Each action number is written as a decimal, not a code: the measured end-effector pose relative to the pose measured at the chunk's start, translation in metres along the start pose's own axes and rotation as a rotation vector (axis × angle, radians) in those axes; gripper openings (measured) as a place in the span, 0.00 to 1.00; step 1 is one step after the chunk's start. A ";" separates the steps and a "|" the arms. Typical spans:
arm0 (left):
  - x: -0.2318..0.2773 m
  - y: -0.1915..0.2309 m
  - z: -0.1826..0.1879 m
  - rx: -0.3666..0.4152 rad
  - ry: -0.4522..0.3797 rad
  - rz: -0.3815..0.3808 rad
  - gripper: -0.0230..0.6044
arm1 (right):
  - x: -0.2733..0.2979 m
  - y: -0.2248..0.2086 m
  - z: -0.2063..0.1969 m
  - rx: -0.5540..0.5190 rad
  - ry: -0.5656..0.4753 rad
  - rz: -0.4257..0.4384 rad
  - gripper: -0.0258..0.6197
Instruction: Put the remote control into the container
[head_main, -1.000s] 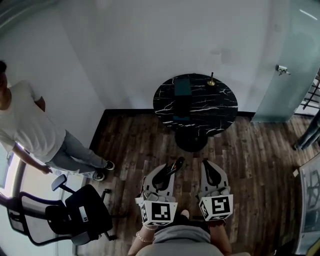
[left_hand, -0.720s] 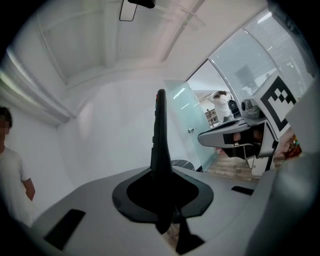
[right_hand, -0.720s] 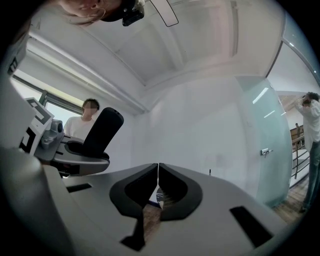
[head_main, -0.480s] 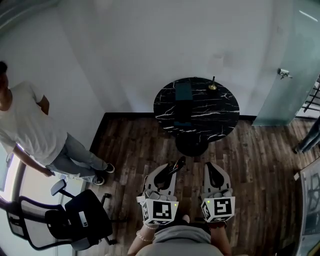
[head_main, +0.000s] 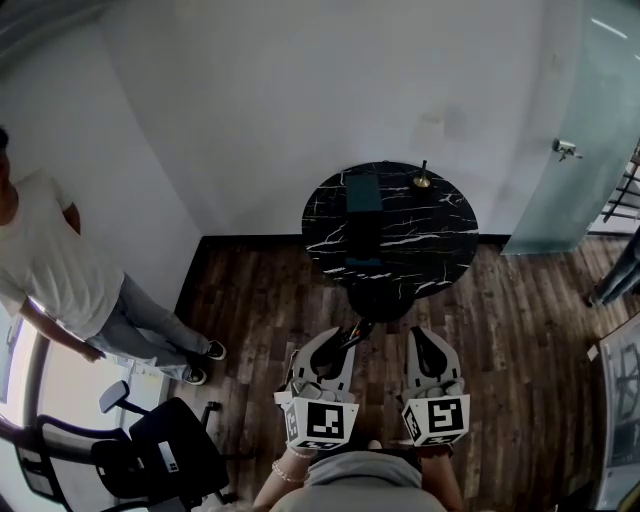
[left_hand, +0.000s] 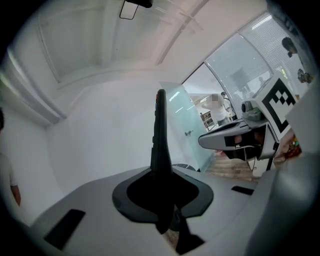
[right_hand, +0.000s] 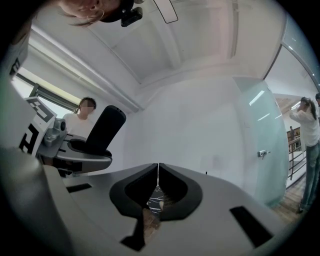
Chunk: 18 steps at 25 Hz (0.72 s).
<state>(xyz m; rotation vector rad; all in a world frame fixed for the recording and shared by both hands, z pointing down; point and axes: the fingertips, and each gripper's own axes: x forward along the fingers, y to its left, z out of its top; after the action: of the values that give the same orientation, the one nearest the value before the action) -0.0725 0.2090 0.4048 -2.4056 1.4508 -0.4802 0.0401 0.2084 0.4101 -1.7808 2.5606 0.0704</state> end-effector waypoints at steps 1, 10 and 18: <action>0.003 0.003 -0.001 0.000 0.000 -0.001 0.14 | 0.005 0.000 -0.001 0.005 0.003 -0.003 0.06; 0.032 0.031 -0.016 -0.005 -0.001 -0.023 0.14 | 0.044 0.004 -0.009 0.002 0.014 -0.018 0.06; 0.052 0.055 -0.029 -0.002 -0.017 -0.059 0.14 | 0.074 0.009 -0.012 -0.002 0.009 -0.054 0.06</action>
<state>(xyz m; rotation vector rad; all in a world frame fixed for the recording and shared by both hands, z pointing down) -0.1058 0.1354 0.4147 -2.4535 1.3775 -0.4706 0.0062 0.1413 0.4196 -1.8533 2.5175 0.0641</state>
